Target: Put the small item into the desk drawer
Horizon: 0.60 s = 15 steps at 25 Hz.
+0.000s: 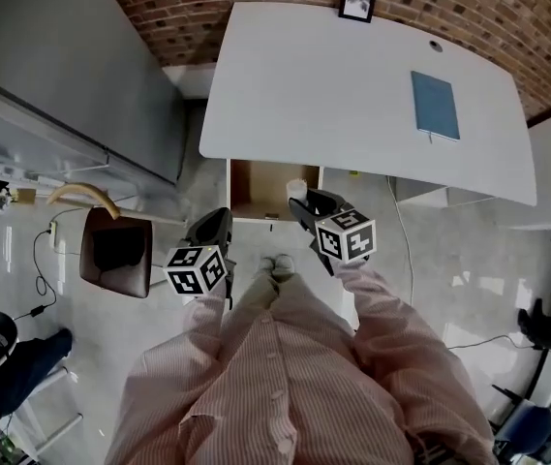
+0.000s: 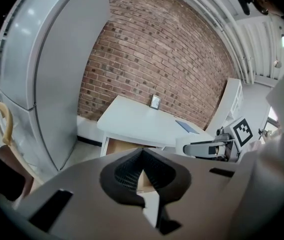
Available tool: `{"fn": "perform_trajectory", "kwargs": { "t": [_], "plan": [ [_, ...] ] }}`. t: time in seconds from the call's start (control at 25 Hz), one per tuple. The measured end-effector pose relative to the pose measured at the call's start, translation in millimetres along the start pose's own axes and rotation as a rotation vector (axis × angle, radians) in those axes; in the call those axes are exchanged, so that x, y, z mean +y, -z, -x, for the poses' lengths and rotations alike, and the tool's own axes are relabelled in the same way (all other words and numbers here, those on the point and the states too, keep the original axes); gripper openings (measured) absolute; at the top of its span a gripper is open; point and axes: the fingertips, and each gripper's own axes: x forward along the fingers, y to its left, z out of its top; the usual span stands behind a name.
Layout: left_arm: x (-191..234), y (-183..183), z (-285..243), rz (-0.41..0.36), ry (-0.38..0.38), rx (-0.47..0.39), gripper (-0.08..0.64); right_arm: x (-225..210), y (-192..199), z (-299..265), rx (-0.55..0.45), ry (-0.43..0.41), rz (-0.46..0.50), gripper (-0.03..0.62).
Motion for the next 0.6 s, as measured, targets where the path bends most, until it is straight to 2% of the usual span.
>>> {"fn": "perform_trajectory", "kwargs": {
  "t": [0.32, 0.44, 0.6],
  "plan": [
    [35, 23, -37, 0.063, -0.032, 0.084, -0.002, -24, 31, -58, 0.142, 0.015, 0.038, 0.158],
    [46, 37, -57, 0.086, -0.032, 0.113, -0.002, -40, 53, -81, 0.203, 0.040, 0.058, 0.158],
    [58, 50, -86, 0.104, -0.031, 0.133, -0.002, -65, 68, -113, 0.237, 0.087, 0.094, 0.158]
  ]
}}
